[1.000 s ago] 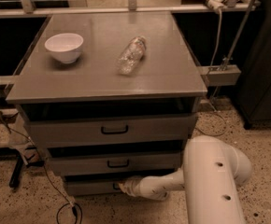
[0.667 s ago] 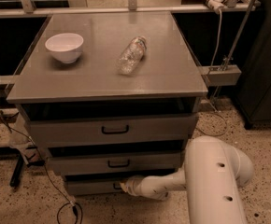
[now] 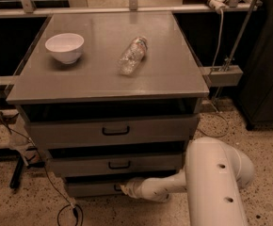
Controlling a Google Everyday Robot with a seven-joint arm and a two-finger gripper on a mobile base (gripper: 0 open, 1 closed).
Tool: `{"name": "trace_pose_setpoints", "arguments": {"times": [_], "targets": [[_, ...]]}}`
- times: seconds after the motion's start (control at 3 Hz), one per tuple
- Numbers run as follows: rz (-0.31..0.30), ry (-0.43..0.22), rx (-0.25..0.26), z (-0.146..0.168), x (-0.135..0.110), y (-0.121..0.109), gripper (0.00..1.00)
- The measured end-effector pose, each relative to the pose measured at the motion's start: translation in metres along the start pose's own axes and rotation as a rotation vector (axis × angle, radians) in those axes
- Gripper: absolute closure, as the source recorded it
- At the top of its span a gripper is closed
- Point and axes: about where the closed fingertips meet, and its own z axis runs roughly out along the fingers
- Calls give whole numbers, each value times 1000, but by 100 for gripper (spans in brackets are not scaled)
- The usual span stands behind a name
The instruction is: Close bottom drawer
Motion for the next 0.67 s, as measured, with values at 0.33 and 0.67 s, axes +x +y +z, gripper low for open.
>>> {"name": "trace_pose_setpoints", "arguments": {"times": [0.33,0.67], "targets": [[0,0,0,0,0,0,11],[0,0,0,0,0,0,0]]}}
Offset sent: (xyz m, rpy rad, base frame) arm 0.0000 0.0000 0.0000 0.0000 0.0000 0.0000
